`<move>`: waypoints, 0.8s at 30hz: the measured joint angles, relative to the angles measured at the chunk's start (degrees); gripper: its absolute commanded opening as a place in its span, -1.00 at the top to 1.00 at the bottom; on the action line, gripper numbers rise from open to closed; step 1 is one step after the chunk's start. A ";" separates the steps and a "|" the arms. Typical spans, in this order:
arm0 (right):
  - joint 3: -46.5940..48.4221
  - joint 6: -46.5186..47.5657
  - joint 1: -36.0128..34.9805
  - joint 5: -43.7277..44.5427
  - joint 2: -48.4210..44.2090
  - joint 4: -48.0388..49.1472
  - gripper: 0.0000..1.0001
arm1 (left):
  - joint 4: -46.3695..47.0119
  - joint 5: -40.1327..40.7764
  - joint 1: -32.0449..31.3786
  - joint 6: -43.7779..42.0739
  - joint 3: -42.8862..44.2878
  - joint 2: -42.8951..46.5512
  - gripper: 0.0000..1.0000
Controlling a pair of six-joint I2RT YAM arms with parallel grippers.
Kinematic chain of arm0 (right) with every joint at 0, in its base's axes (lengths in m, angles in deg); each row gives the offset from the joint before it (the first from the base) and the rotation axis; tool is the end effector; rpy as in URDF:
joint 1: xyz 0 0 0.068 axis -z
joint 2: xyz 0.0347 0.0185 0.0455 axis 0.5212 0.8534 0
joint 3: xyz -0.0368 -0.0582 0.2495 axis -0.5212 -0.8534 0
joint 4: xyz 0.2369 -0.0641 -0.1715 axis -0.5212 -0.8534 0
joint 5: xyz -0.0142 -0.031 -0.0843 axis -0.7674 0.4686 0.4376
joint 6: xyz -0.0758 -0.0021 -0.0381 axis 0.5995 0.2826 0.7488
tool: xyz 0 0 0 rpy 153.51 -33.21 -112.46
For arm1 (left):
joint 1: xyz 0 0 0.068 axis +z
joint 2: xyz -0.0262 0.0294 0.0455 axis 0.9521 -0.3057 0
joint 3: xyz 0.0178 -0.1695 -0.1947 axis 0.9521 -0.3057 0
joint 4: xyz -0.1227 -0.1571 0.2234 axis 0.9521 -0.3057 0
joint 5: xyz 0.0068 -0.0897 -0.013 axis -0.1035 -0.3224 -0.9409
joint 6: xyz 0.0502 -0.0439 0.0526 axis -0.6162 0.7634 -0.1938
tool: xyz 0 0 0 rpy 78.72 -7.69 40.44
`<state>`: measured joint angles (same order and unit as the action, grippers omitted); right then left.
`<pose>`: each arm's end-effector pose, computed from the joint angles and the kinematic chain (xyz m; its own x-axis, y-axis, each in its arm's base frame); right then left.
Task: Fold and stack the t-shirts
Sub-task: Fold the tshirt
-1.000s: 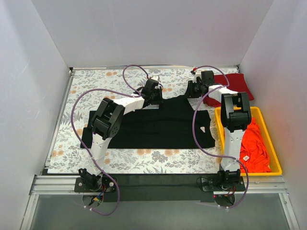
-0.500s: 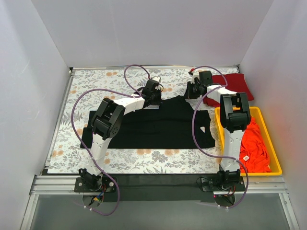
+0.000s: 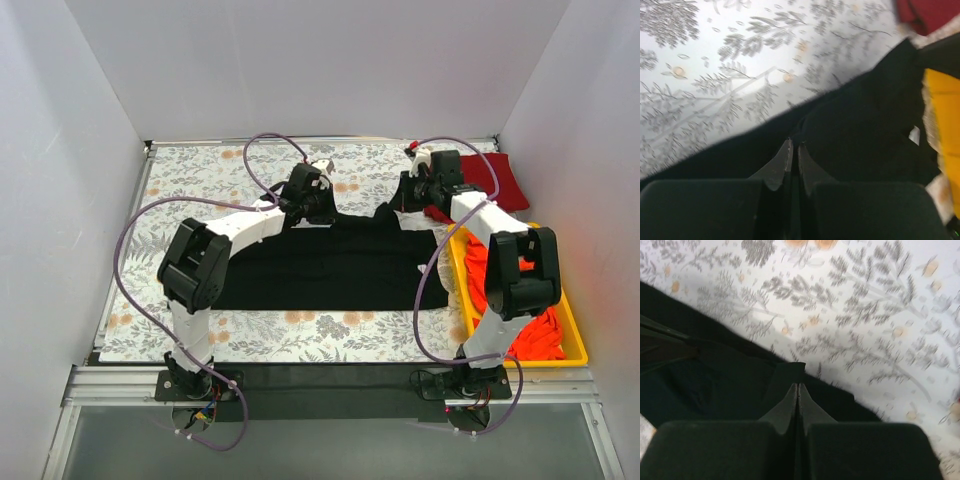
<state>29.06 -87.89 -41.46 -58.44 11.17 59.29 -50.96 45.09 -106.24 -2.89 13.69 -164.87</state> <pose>0.4422 0.1101 0.1789 -0.6556 -0.0369 -0.7542 -0.4258 0.8429 0.3289 0.4079 -0.2911 0.1380 -0.8386 -0.4908 -0.2365 -0.1920 0.6725 -0.7148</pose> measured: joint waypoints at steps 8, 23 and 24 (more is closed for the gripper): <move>-12.41 -3.61 -1.81 -0.13 -11.13 -1.07 0.97 | -0.96 -6.21 -1.99 2.47 -9.35 11.15 1.00; -29.24 -5.92 -5.77 -0.09 -30.93 -5.07 0.97 | -3.17 -11.67 -6.47 3.50 -23.52 17.75 1.00; -30.12 -5.92 -5.88 -0.13 -31.74 -5.27 0.97 | -3.17 -11.72 -6.71 3.41 -23.52 17.75 1.00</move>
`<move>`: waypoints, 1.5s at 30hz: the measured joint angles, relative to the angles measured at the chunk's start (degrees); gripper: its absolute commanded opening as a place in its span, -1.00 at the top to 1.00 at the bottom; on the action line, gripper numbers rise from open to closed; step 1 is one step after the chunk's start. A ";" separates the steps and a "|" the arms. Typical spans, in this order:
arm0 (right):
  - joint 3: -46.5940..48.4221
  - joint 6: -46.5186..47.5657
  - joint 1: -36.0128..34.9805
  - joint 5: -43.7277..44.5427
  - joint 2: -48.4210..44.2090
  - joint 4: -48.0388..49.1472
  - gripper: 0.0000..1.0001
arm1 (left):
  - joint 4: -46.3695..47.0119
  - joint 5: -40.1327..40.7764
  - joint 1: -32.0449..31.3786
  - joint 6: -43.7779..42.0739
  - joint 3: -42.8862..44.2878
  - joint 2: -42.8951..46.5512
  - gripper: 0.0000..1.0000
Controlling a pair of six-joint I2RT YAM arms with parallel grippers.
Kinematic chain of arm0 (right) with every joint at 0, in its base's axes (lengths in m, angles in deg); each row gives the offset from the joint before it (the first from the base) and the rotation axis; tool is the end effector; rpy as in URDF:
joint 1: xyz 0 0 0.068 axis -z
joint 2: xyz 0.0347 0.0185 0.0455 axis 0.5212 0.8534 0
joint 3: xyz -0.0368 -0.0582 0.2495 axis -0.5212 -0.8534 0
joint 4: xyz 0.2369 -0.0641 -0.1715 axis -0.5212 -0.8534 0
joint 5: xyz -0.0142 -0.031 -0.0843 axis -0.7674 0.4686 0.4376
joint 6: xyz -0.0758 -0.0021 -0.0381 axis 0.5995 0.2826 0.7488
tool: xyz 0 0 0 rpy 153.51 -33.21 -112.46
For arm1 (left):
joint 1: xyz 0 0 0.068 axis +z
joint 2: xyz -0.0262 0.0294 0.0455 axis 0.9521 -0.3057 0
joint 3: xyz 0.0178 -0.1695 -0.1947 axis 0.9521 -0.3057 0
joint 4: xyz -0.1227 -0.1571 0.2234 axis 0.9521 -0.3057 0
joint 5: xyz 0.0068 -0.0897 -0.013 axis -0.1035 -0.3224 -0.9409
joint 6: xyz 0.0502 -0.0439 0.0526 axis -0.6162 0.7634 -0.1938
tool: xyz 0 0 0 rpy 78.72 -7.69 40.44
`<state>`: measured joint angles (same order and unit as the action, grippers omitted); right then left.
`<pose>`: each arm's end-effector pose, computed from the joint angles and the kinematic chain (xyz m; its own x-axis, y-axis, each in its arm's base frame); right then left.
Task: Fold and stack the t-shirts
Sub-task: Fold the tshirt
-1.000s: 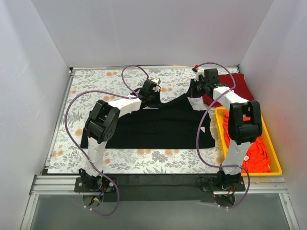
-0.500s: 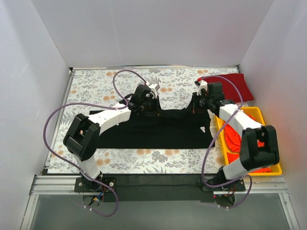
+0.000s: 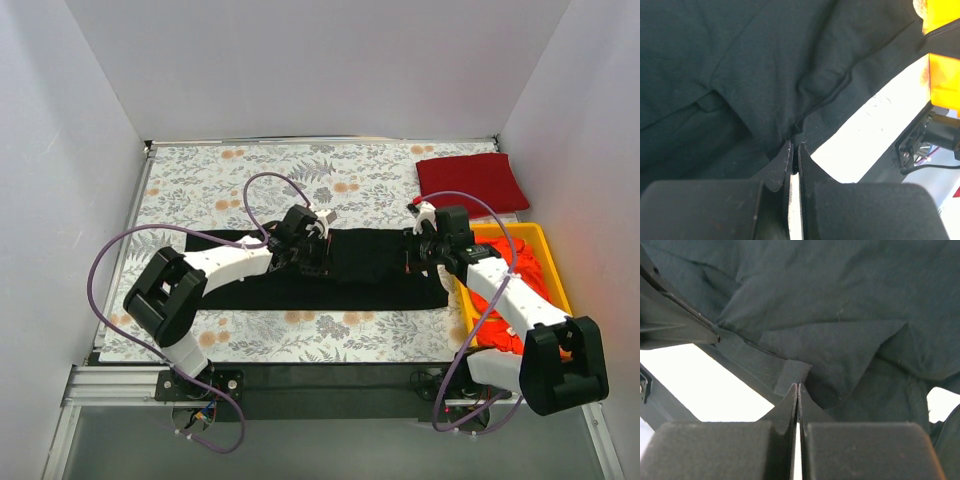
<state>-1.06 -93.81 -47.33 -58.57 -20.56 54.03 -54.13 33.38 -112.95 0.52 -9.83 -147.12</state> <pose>0.2945 0.1166 0.1682 -0.7403 -0.0336 -0.6714 -0.4162 0.8073 0.4184 0.2814 -0.2789 0.1181 -0.9537 -0.3006 0.0084 -0.2222 0.6857 -0.6931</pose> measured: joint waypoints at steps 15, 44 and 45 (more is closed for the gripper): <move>-11.26 -3.04 -1.46 -1.01 -8.90 -1.55 0.97 | -1.57 0.31 -2.29 -2.47 -3.13 0.35 0.98; 7.61 -1.88 4.09 10.97 5.20 -5.01 0.11 | -4.20 21.42 23.04 2.40 -5.49 19.74 -0.32; 8.15 -2.19 4.87 11.43 7.17 -4.09 0.12 | -4.20 21.81 26.14 2.56 -5.95 19.08 -0.30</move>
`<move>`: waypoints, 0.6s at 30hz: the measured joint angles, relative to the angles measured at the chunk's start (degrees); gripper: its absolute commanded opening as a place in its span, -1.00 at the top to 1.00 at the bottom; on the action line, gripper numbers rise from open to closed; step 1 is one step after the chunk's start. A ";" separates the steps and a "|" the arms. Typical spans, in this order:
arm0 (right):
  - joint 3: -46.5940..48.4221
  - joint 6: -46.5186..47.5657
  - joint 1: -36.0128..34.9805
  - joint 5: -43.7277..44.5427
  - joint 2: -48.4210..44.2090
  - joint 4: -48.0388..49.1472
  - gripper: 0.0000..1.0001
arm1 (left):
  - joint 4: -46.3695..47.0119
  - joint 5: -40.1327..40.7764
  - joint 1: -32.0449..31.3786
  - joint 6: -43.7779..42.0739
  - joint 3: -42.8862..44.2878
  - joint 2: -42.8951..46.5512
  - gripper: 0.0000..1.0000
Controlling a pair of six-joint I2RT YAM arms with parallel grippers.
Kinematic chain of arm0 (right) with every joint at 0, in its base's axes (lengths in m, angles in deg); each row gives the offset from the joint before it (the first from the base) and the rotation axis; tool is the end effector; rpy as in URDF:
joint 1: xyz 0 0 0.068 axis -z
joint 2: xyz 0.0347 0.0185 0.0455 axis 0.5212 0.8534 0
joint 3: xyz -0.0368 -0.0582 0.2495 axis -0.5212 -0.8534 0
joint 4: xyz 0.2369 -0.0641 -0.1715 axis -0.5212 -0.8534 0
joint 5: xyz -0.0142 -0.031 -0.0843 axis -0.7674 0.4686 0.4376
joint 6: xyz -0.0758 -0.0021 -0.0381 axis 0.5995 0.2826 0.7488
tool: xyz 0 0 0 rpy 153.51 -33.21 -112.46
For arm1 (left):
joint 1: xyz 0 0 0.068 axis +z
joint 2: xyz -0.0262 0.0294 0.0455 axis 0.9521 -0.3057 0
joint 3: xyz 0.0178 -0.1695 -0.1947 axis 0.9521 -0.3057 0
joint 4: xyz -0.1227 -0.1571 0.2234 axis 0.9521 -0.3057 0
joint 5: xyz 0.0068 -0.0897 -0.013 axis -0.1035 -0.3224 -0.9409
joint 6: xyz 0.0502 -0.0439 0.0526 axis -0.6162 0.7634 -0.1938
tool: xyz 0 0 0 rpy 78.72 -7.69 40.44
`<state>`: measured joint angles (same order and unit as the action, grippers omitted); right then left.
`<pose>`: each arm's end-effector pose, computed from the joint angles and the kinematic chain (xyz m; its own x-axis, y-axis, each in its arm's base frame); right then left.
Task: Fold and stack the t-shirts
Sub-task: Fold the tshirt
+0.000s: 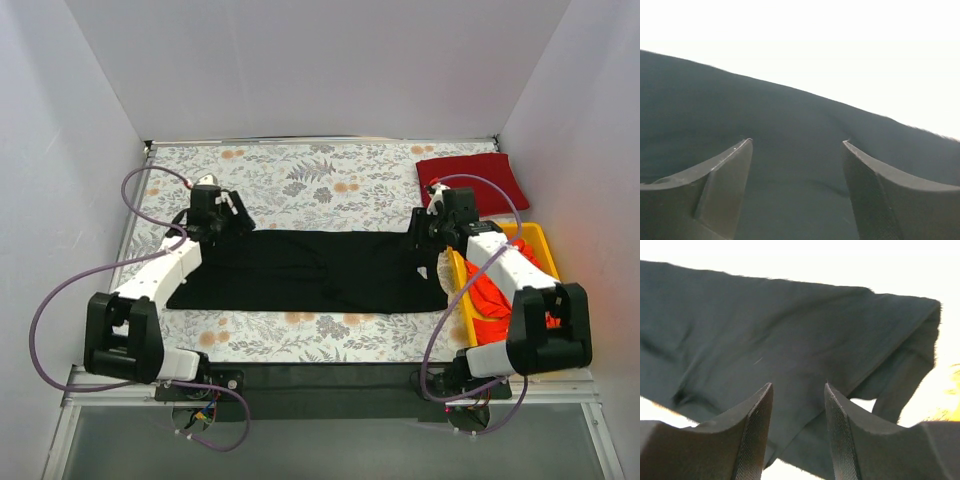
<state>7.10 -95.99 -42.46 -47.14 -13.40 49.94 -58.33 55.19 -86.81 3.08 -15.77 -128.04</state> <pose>0.3348 0.0830 0.1733 -0.7604 0.0749 -0.6451 -0.1803 0.9299 0.3205 0.3447 -0.0897 0.1871 -0.4679 -0.8415 -0.2701 -0.5121 0.5073 -0.6931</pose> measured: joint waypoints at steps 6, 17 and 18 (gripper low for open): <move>1.53 -0.59 3.39 1.86 10.62 3.76 0.15 | 0.52 1.01 11.26 1.11 -1.11 -9.64 -0.19; 4.90 -0.61 8.68 2.89 20.74 8.37 0.17 | 1.55 1.29 19.91 2.32 3.93 -20.94 -0.18; 5.51 -0.59 9.05 2.97 21.35 8.68 0.17 | 1.64 1.40 20.44 2.16 4.68 -21.44 -0.20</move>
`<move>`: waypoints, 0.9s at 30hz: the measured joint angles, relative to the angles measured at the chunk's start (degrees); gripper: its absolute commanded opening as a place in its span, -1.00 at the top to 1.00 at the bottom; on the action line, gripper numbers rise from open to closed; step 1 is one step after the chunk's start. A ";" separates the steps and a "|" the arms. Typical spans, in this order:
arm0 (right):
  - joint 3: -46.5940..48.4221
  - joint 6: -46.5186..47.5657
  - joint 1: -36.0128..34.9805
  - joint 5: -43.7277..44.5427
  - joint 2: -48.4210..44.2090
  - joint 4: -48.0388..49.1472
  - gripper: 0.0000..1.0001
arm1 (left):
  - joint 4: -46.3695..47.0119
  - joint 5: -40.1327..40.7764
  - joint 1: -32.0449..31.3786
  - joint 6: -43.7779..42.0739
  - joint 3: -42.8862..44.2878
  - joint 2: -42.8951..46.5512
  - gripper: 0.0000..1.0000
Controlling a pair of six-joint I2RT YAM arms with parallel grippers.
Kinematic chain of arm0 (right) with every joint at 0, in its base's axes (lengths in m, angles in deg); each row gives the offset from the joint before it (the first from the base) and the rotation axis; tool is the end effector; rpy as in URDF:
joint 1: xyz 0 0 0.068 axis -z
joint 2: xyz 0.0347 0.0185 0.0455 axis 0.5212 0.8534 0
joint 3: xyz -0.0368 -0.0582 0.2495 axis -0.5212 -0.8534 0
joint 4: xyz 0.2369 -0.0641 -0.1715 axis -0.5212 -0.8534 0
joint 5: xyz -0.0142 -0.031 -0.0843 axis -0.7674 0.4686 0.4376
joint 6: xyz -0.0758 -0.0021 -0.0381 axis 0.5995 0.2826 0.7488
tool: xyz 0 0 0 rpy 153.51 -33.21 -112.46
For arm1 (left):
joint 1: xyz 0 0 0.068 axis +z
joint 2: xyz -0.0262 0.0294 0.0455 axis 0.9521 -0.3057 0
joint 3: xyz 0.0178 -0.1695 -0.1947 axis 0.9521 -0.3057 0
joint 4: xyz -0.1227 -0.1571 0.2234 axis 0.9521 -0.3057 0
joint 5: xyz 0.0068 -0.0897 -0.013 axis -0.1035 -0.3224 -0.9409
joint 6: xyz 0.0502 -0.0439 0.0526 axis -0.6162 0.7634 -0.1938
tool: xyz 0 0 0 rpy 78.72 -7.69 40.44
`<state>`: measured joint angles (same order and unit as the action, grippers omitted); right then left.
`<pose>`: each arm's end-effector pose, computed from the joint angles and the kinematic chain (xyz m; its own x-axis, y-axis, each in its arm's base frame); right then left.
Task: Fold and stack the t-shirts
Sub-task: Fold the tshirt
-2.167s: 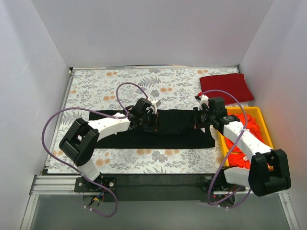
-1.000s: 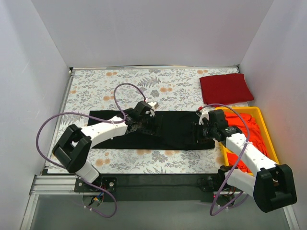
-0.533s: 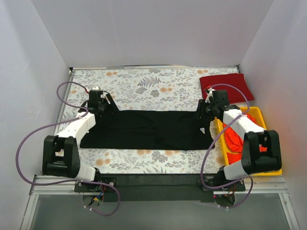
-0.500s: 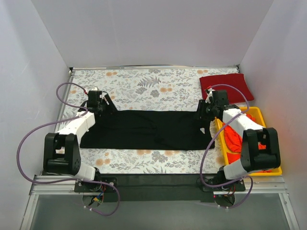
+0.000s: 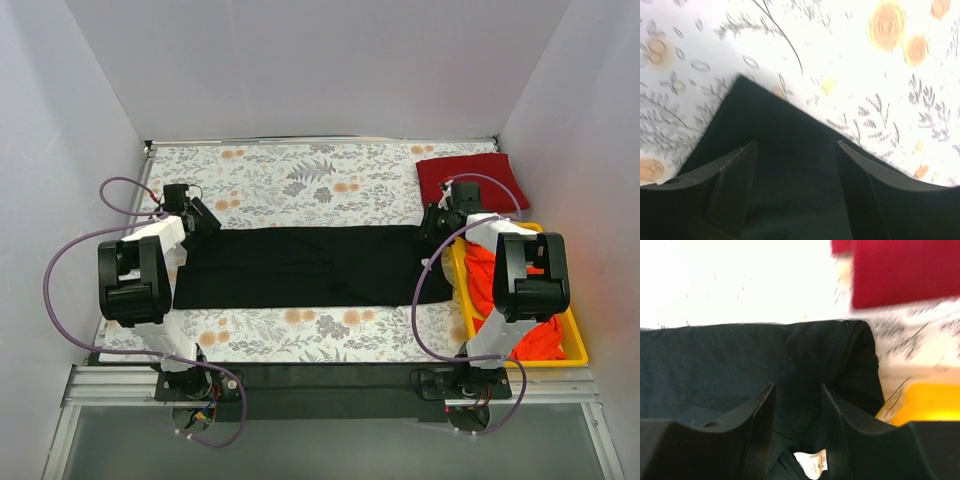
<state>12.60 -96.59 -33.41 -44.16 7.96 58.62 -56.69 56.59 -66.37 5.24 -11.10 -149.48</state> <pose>0.3908 0.0272 0.0917 -0.8067 0.2037 -0.5548 0.0464 0.9576 0.2842 0.3847 0.0413 0.0872 -0.1631 -0.9665 -0.1981 -0.8270 0.2434 -0.5068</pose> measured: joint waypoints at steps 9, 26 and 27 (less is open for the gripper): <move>1.36 0.52 -0.04 0.26 1.09 0.59 0.14 | -2.23 2.64 1.36 0.81 0.28 4.37 -0.49; -1.73 0.48 -5.42 -2.75 -7.21 1.77 0.13 | -7.30 11.65 1.36 8.61 -11.82 16.87 -0.16; -2.12 0.50 -5.51 -2.99 -7.21 1.86 0.13 | -7.32 12.09 1.36 8.92 -11.82 15.98 -0.16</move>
<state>10.48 -96.08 -38.92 -47.16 0.75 60.48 -64.01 68.68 -65.02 14.16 -22.92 -133.50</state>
